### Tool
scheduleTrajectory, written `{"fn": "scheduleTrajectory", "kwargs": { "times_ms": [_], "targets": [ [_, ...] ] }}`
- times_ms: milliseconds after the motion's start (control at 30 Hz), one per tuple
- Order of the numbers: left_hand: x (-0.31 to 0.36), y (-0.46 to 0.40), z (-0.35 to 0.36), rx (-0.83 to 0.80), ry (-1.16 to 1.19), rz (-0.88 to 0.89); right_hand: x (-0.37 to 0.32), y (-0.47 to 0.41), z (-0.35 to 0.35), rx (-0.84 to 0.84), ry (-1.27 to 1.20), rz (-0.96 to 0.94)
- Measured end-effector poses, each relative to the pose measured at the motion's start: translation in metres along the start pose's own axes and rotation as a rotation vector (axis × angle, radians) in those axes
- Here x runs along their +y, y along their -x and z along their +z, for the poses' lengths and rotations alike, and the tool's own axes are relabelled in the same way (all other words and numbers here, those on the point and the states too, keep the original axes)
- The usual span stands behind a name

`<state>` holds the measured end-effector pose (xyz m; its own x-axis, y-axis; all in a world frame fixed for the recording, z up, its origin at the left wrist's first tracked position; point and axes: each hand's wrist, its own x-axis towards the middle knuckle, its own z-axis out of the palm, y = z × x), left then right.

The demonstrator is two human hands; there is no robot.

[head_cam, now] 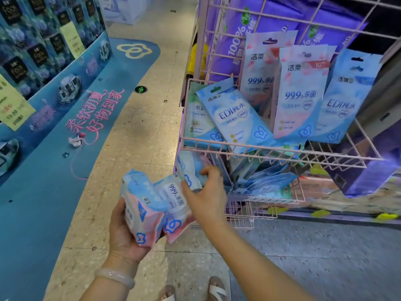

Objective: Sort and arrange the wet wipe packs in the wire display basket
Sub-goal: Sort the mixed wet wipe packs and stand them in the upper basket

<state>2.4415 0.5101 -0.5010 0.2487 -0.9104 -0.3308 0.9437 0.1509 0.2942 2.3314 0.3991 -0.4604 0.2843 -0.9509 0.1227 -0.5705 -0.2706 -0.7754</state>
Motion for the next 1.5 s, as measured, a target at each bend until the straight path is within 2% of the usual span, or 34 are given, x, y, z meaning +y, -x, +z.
{"fn": "scheduleTrajectory", "kwargs": {
  "times_ms": [100,267,367,500,567,700,767,867,1000,1067,1367,1433,1500],
  "targets": [
    [0.003,0.005,-0.014,0.014,0.073,-0.012,0.003,0.011,0.008,-0.044,-0.017,-0.056],
    [-0.003,0.0,-0.008,0.047,-0.006,0.0,0.015,0.003,0.004,-0.134,-0.09,-0.035],
    [-0.001,-0.007,0.004,0.061,-0.027,-0.008,0.024,-0.013,-0.007,-0.168,-0.076,0.053],
    [-0.001,-0.02,0.021,0.085,-0.056,0.017,0.047,-0.029,-0.021,-0.279,0.323,0.097],
    [-0.001,-0.023,0.026,0.083,-0.081,0.018,0.051,-0.036,-0.026,-0.348,0.382,0.109],
    [0.001,-0.023,0.026,0.128,-0.107,0.02,0.045,-0.054,-0.03,-0.542,0.511,0.306],
    [0.001,-0.023,0.027,0.141,-0.106,0.012,0.037,-0.062,-0.029,-0.619,0.58,0.309],
    [0.0,-0.023,0.032,0.141,-0.111,-0.012,0.034,-0.068,-0.034,-0.529,0.494,0.345],
    [-0.001,-0.025,0.036,0.142,-0.12,-0.011,0.039,-0.062,-0.054,-0.339,0.389,0.159],
    [-0.003,-0.026,0.038,0.143,-0.116,-0.006,0.042,-0.063,-0.061,-0.361,0.457,0.123],
    [-0.003,-0.028,0.038,0.148,-0.132,0.015,0.051,-0.072,-0.048,-0.411,0.808,0.231],
    [-0.004,-0.028,0.04,0.155,-0.129,0.009,0.052,-0.071,-0.048,-0.392,0.797,0.206],
    [-0.003,-0.028,0.041,0.164,-0.131,0.004,0.051,-0.072,-0.054,-0.321,0.595,0.214]
  ]
}}
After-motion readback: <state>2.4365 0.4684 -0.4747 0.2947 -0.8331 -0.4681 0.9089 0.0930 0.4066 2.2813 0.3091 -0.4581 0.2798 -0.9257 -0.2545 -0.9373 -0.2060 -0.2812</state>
